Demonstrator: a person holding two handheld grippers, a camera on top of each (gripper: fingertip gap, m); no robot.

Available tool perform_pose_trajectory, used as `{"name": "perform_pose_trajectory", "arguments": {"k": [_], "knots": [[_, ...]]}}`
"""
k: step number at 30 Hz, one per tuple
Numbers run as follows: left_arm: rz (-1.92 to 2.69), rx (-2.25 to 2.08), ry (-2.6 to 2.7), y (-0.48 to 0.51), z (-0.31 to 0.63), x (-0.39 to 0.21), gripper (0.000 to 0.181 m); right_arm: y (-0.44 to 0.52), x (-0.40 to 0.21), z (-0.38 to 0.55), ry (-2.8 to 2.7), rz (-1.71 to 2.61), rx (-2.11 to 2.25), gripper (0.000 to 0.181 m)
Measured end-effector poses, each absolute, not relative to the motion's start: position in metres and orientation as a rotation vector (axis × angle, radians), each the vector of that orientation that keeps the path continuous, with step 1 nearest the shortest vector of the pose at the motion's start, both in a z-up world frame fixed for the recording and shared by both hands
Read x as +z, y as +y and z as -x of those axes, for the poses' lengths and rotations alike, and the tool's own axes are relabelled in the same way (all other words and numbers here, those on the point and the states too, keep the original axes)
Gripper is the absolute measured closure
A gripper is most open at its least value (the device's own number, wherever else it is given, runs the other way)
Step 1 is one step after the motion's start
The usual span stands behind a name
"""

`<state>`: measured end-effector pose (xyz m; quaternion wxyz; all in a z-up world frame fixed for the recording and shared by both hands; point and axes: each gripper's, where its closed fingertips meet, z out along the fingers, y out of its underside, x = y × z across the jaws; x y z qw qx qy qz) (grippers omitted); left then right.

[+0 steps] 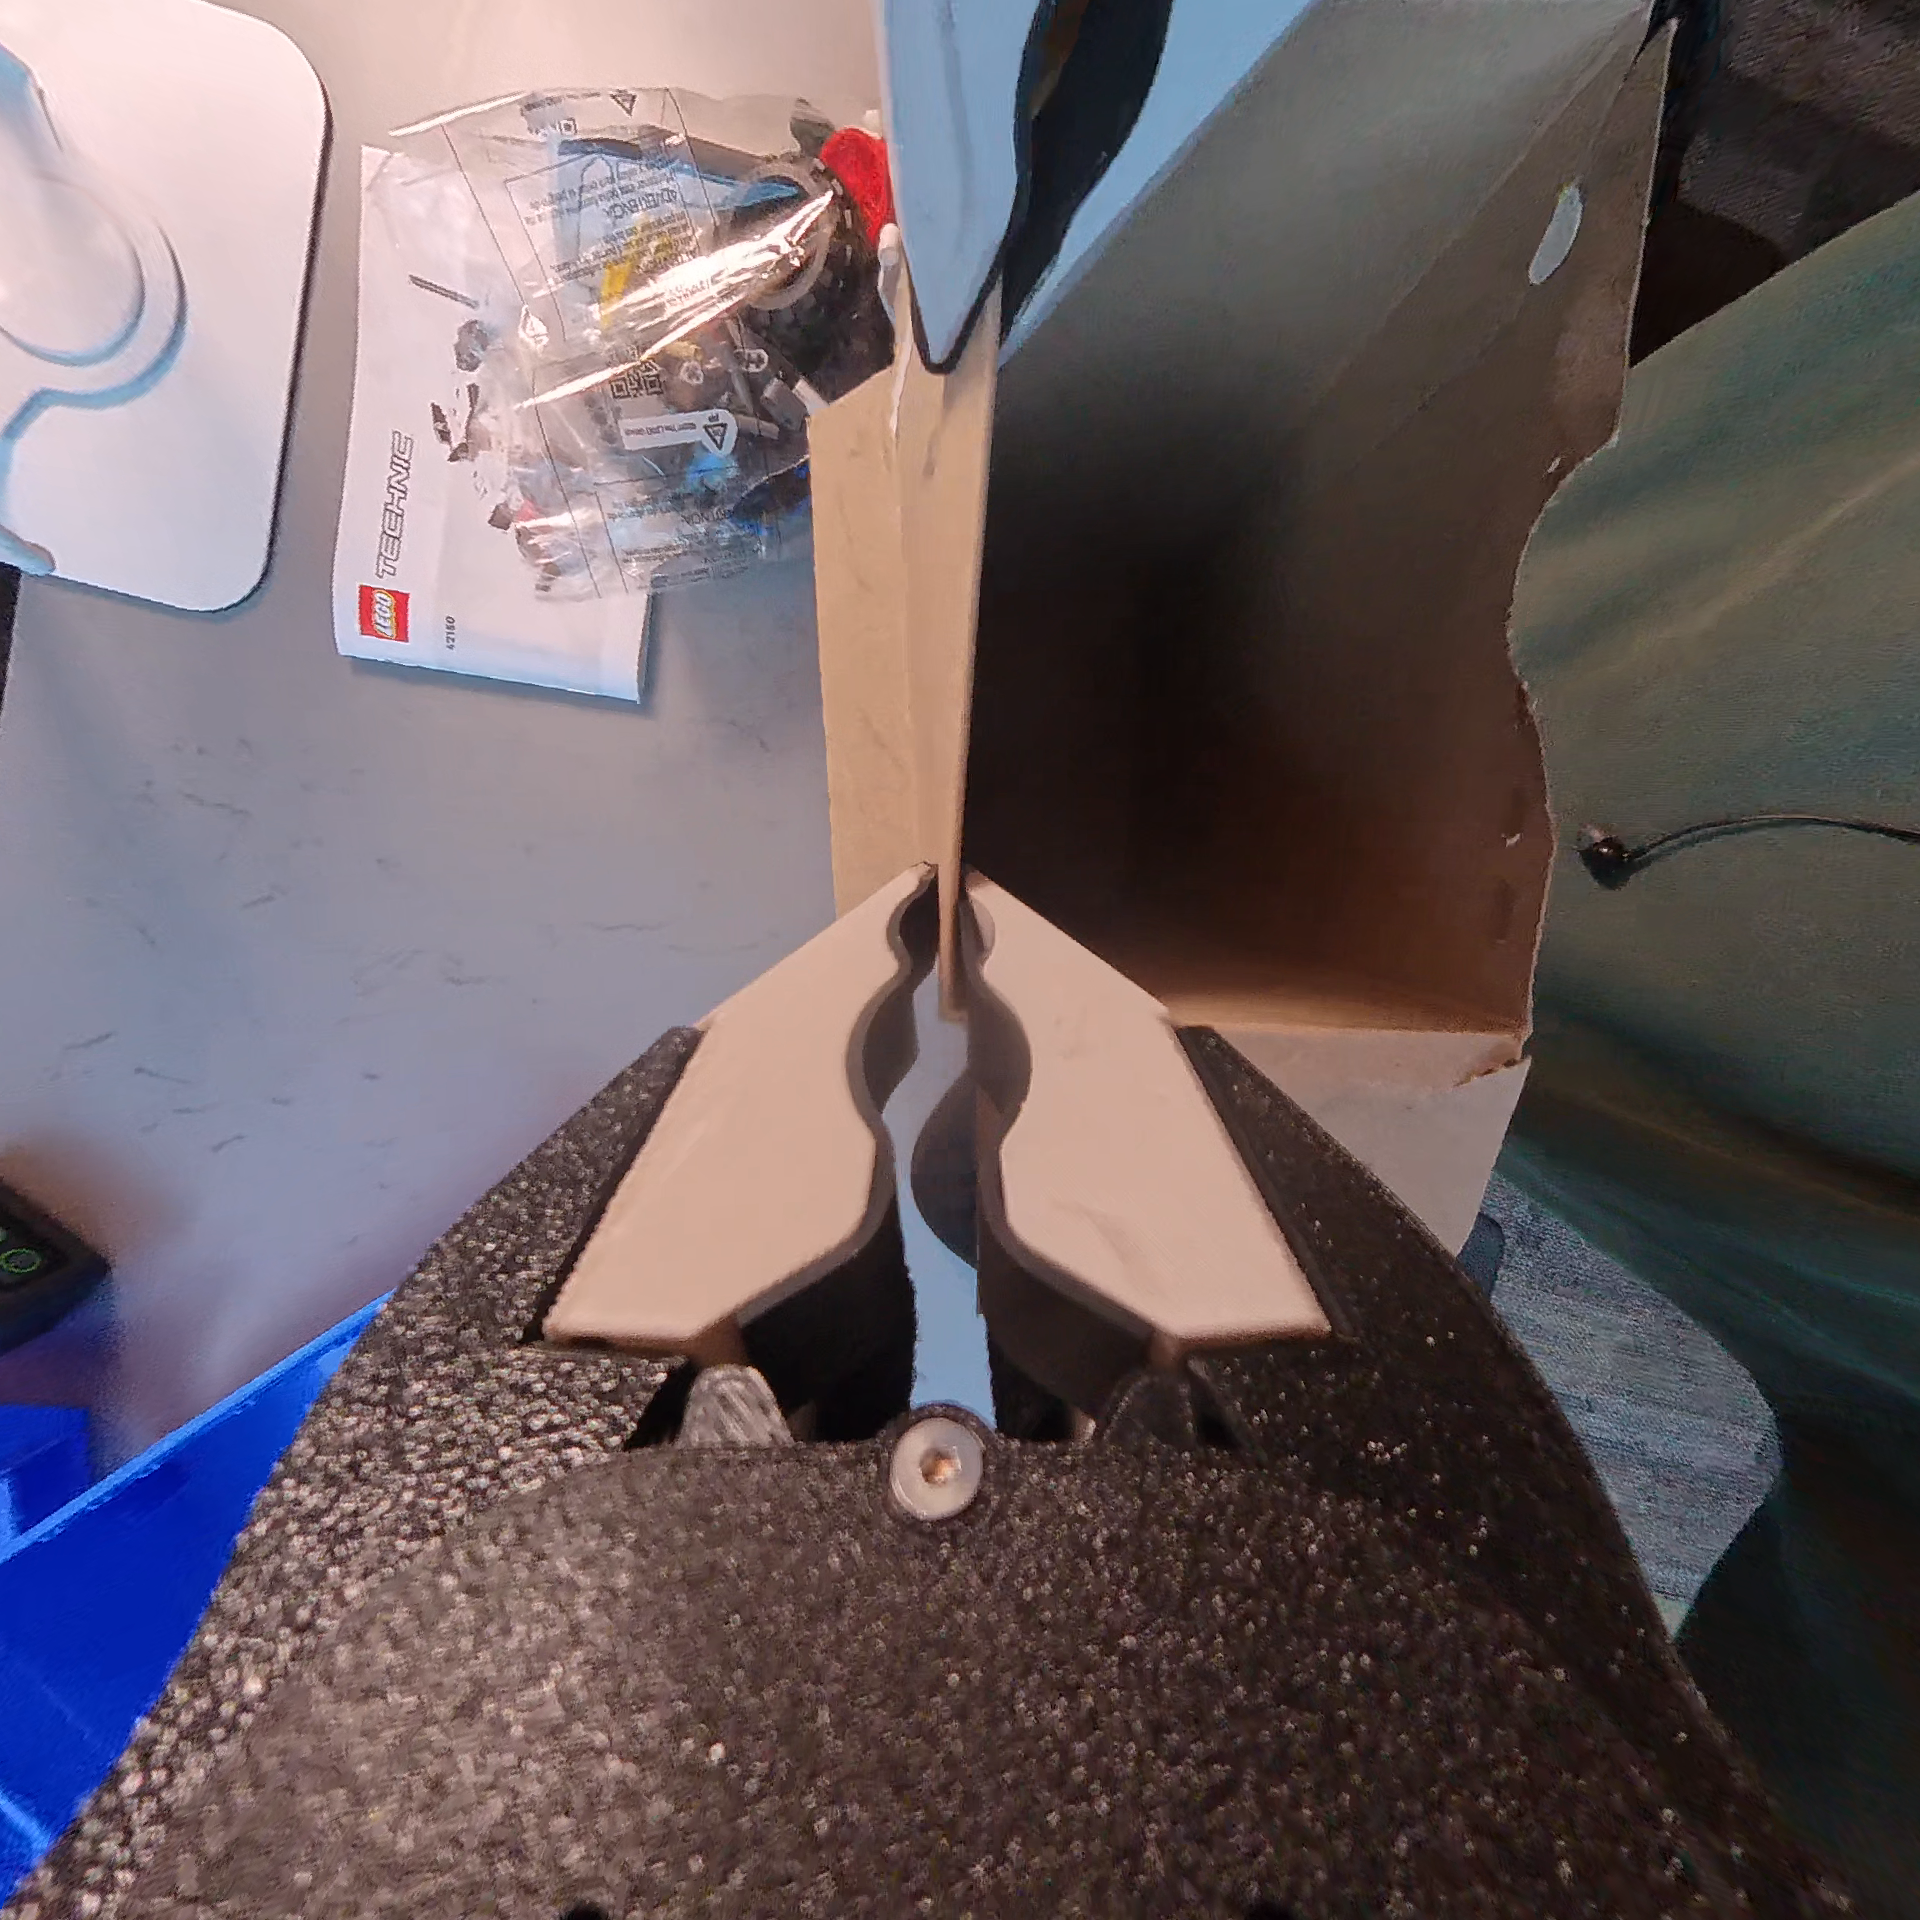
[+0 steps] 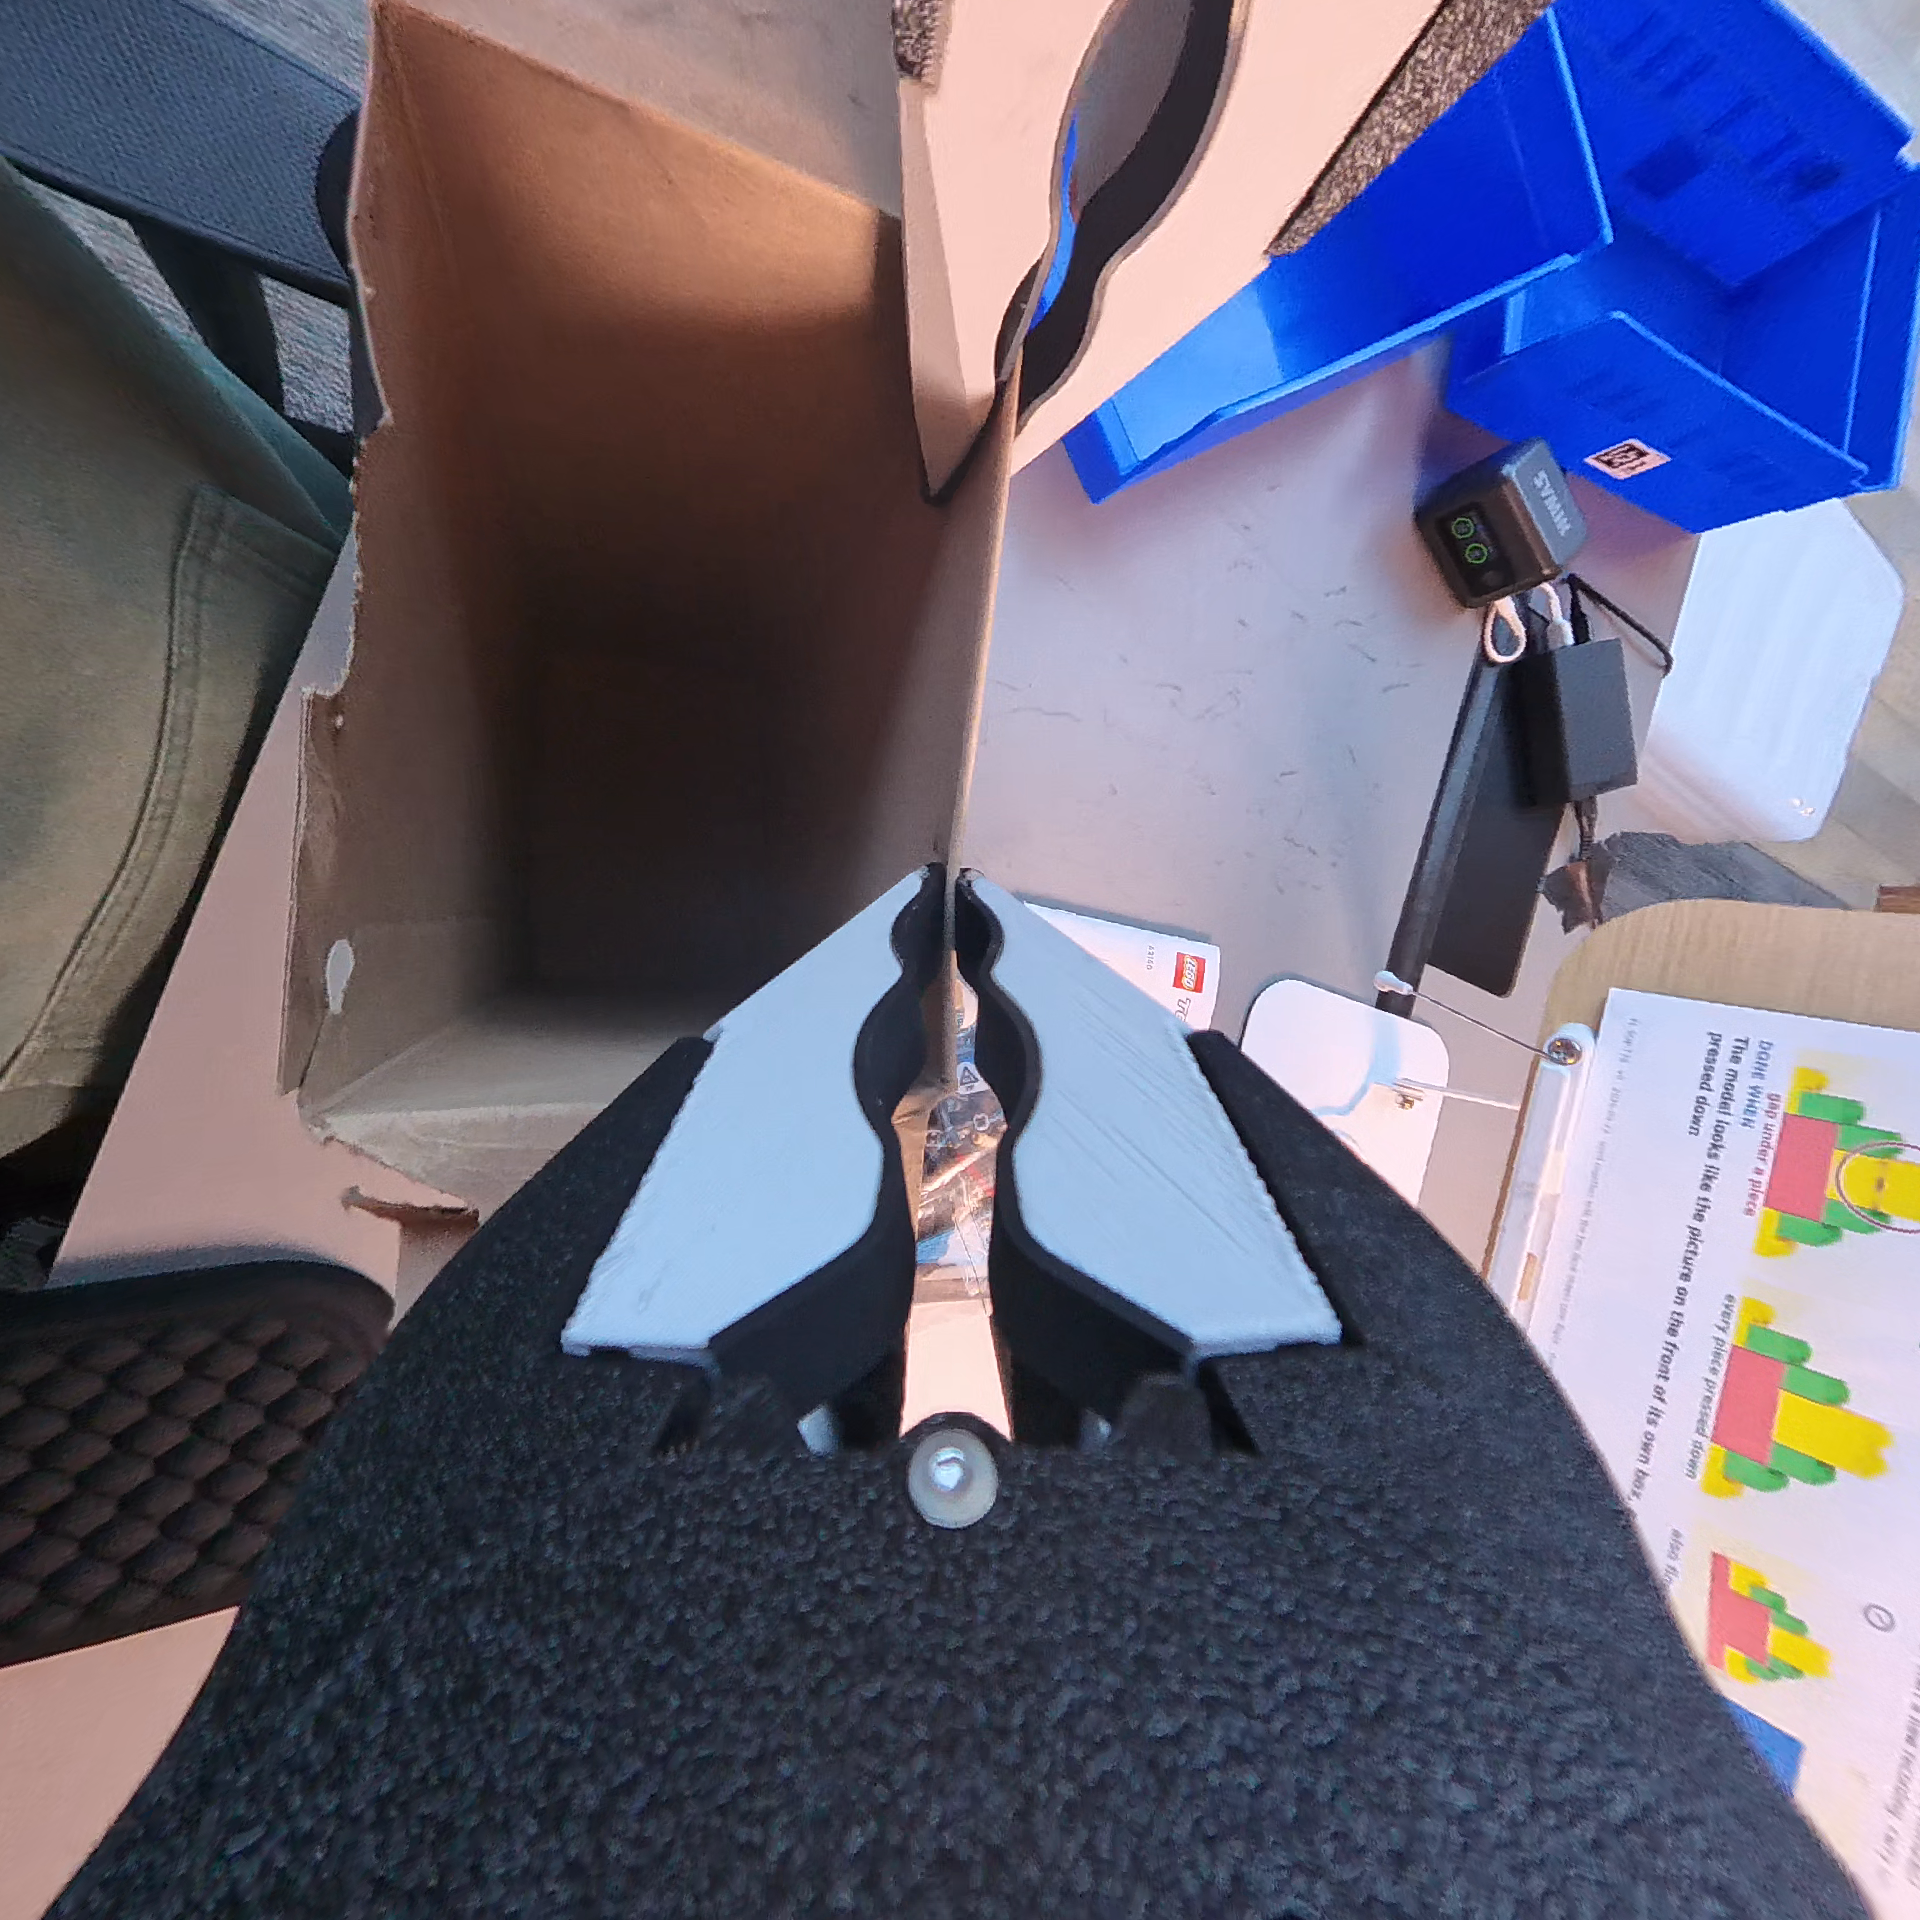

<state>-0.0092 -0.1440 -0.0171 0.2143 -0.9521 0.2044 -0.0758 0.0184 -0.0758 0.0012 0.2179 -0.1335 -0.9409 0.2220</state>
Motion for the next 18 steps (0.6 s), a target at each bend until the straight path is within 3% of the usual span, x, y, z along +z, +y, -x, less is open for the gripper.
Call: {"name": "perform_pose_trajectory", "arguments": {"k": [8, 13, 16, 18], "knots": [[2.636, -0.181, 0.488, -0.122, 0.036, -0.016, 0.17, -0.058, 0.029, 0.003, -2.306, 0.414, 0.747, 0.178], [2.429, -0.266, 0.418, -0.113, 0.038, 0.01, 0.146, -0.036, 0.099, -0.017, -1.926, 0.444, 0.961, 0.142], [2.19, -0.241, 0.409, -0.122, 0.039, 0.039, 0.128, -0.01, 0.096, -0.043, -1.784, 0.515, 0.97, 0.137], [2.044, -0.231, 0.388, -0.14, 0.036, 0.052, 0.117, 0.007, 0.083, -0.063, -1.701, 0.565, 0.997, 0.145]]}}
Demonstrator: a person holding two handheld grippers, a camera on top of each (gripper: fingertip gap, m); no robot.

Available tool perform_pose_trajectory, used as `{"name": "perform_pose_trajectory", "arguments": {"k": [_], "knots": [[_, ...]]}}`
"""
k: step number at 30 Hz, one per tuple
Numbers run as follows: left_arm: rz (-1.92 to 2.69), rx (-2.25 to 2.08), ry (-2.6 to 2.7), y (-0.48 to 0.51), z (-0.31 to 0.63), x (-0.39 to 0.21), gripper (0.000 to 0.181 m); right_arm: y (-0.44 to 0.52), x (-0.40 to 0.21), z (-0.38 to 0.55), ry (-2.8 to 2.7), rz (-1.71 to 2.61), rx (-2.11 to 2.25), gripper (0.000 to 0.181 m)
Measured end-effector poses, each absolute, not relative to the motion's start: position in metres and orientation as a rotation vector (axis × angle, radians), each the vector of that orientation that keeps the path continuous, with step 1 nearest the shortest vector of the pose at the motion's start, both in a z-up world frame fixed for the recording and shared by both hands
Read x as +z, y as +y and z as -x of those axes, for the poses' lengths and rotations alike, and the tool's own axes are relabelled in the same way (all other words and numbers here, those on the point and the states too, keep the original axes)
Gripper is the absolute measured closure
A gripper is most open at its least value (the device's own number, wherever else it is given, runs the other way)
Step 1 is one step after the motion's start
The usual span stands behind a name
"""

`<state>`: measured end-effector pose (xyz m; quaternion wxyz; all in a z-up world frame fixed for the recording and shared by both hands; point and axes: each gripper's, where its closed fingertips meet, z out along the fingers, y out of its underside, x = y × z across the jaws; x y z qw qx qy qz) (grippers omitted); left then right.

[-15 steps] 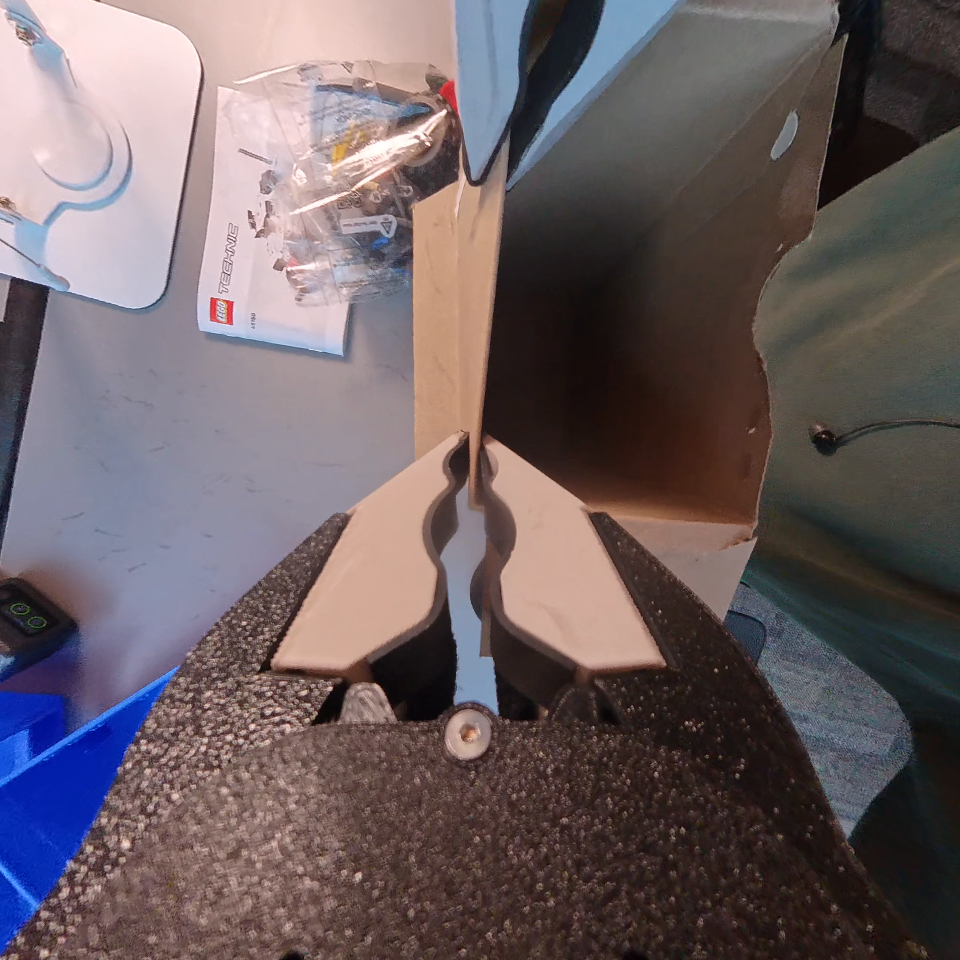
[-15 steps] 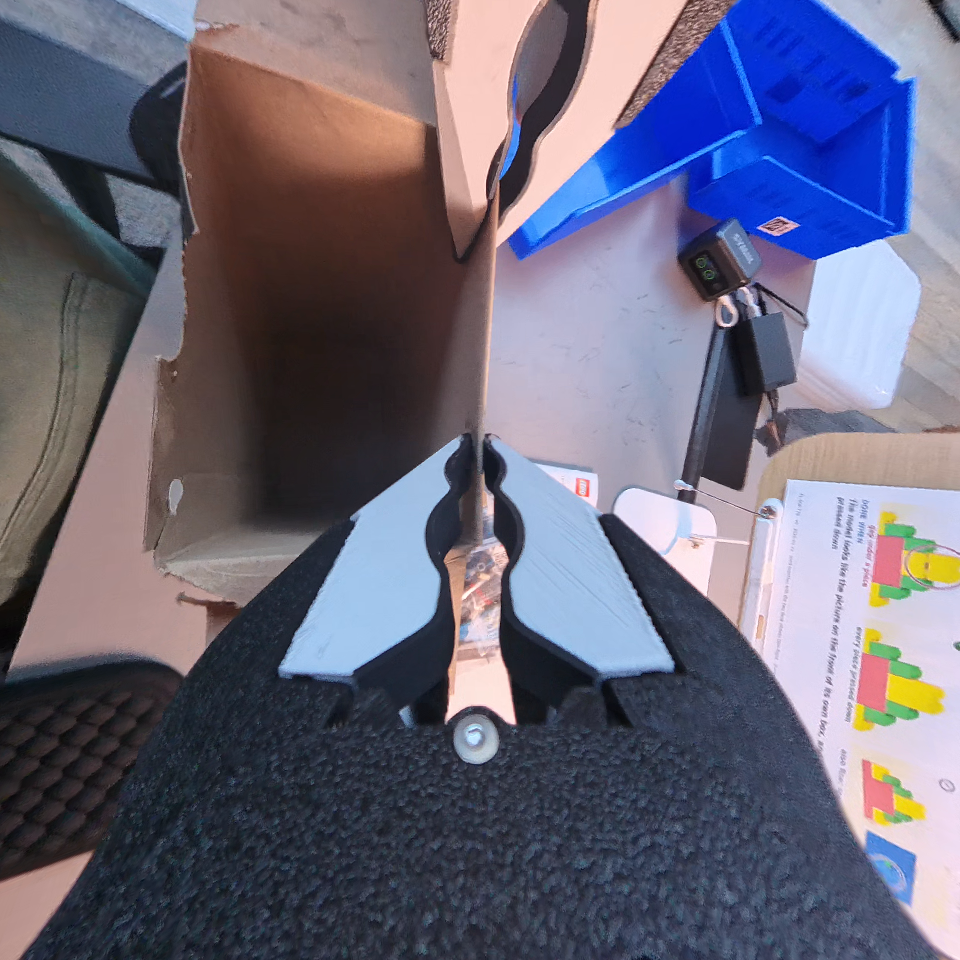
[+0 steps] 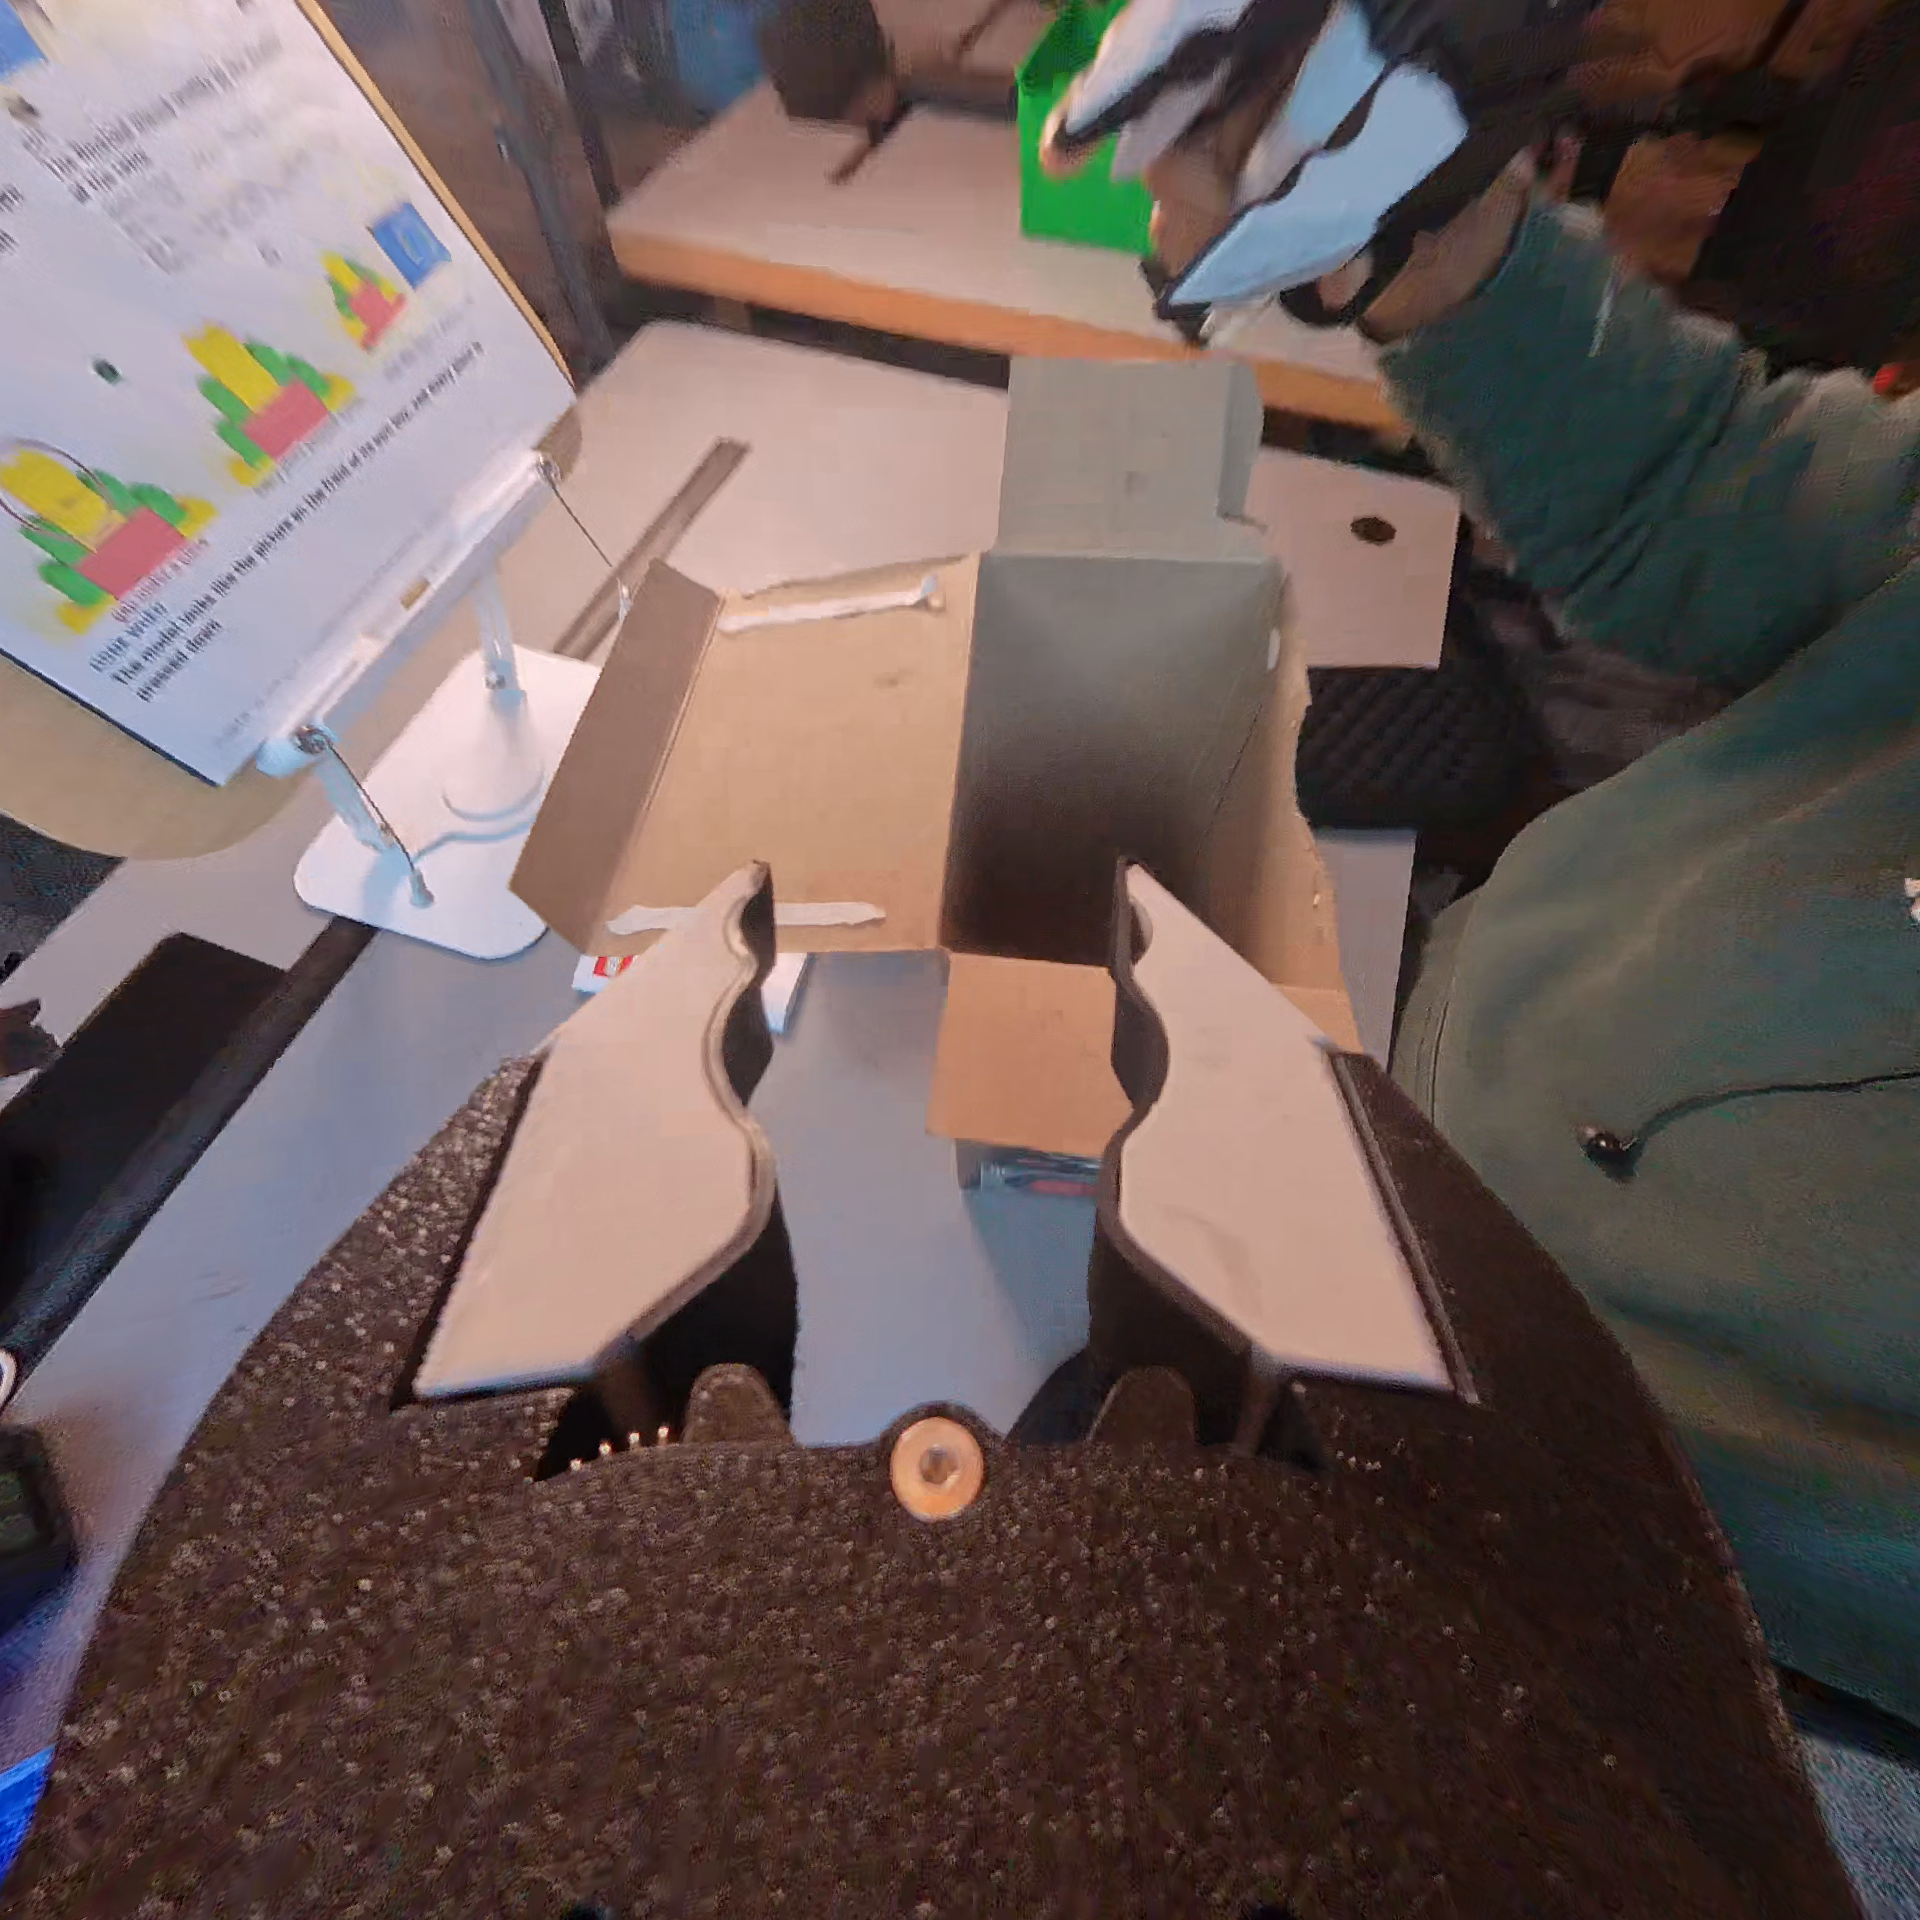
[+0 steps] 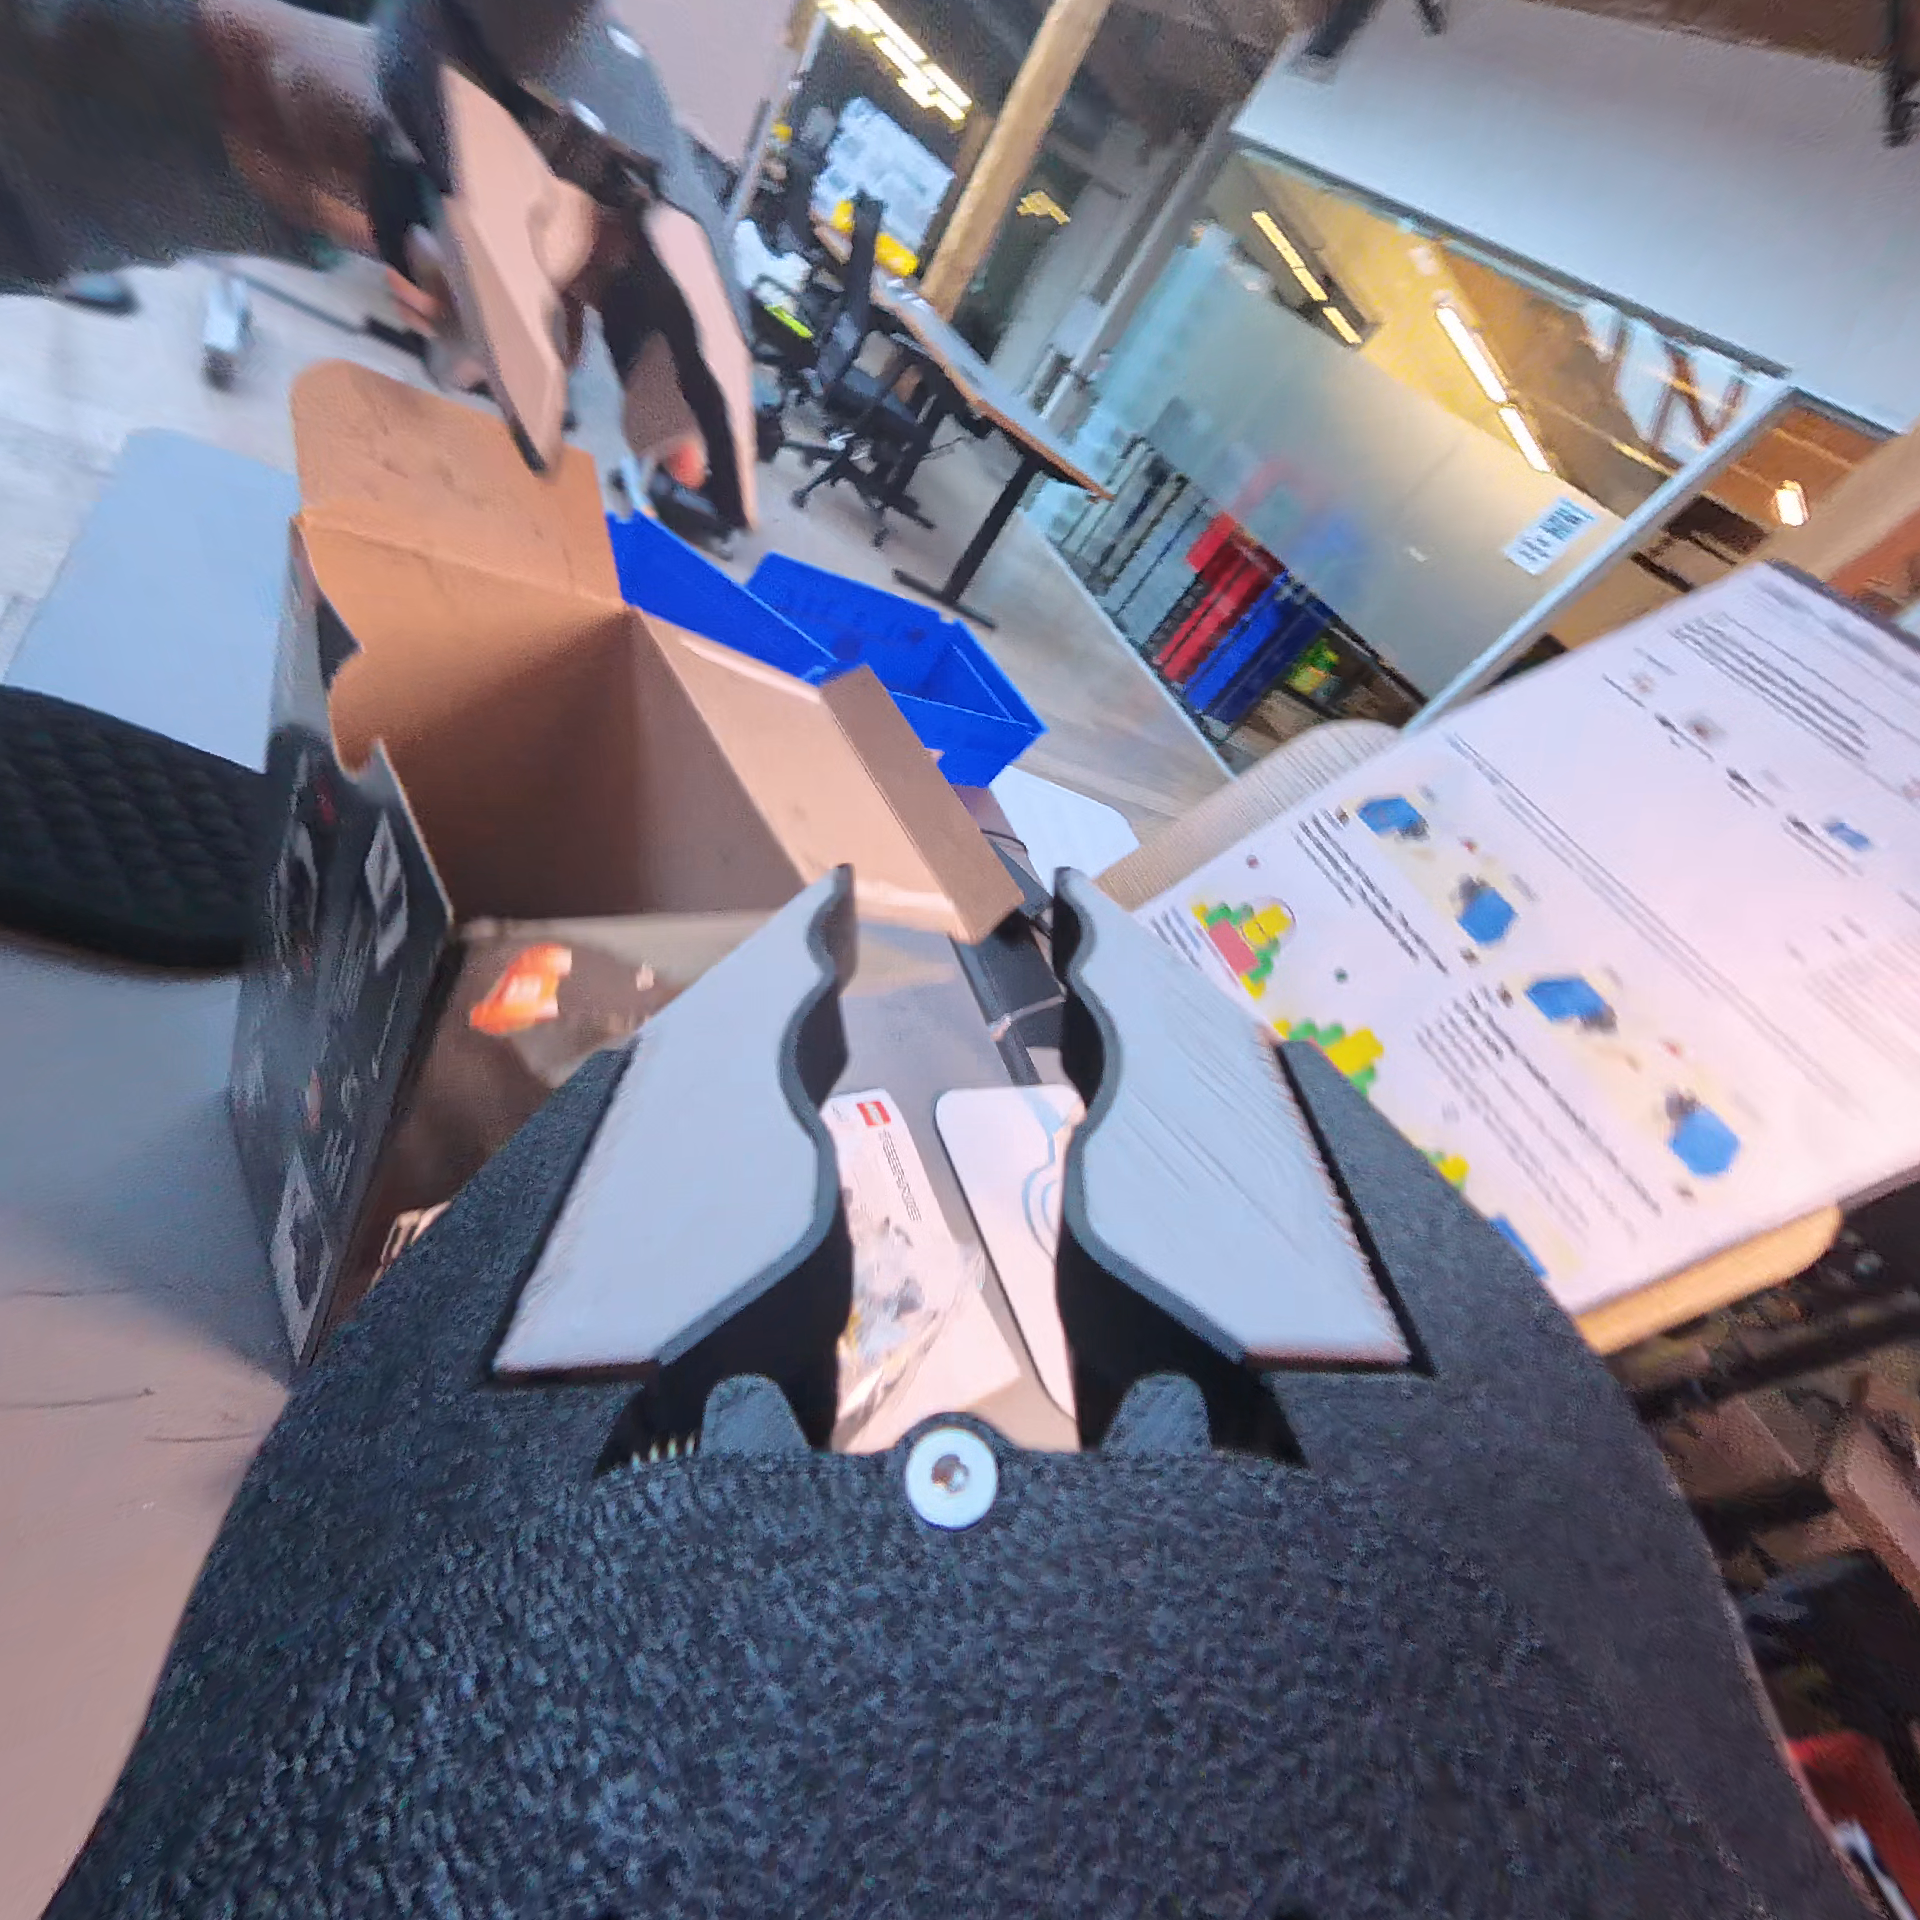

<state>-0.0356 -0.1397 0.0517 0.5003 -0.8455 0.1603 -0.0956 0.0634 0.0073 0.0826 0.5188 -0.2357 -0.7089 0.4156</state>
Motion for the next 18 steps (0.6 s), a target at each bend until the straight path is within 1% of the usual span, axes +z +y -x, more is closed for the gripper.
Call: {"name": "perform_pose_trajectory", "arguments": {"k": [1, 2, 4, 7, 9, 11, 13, 15, 18], "knots": [[1.986, -0.234, 0.376, -0.151, 0.033, 0.054, 0.113, 0.017, 0.072, -0.075, -1.675, 0.588, 0.998, 0.16], [1.935, -0.231, 0.362, -0.163, 0.031, 0.053, 0.107, 0.026, 0.06, -0.086, -1.658, 0.615, 1.007, 0.179], [1.838, -0.22, 0.325, -0.186, 0.028, 0.045, 0.1, 0.048, 0.03, -0.105, -1.624, 0.725, 1.024, 0.181], [1.748, -0.225, 0.239, -0.221, 0.029, 0.019, 0.084, 0.084, -0.033, -0.125, -1.612, 0.929, 0.973, 0.18], [1.694, -0.242, 0.169, -0.239, 0.03, -0.005, 0.079, 0.096, -0.077, -0.134, -1.637, 1.063, 0.978, 0.157], [1.69, -0.289, 0.127, -0.244, 0.023, -0.04, 0.072, 0.104, -0.109, -0.133, -1.659, 1.165, 1.009, 0.142], [1.715, -0.344, 0.108, -0.234, 0.012, -0.074, 0.064, 0.109, -0.128, -0.121, -1.704, 1.264, 1.074, 0.126], [1.737, -0.382, 0.121, -0.214, -0.003, -0.095, 0.056, 0.11, -0.134, -0.102, -1.744, 1.345, 1.165, 0.12], [1.718, -0.418, 0.18, -0.176, -0.018, -0.097, 0.05, 0.111, -0.131, -0.061, -1.763, 1.429, 1.297, 0.119]]}}
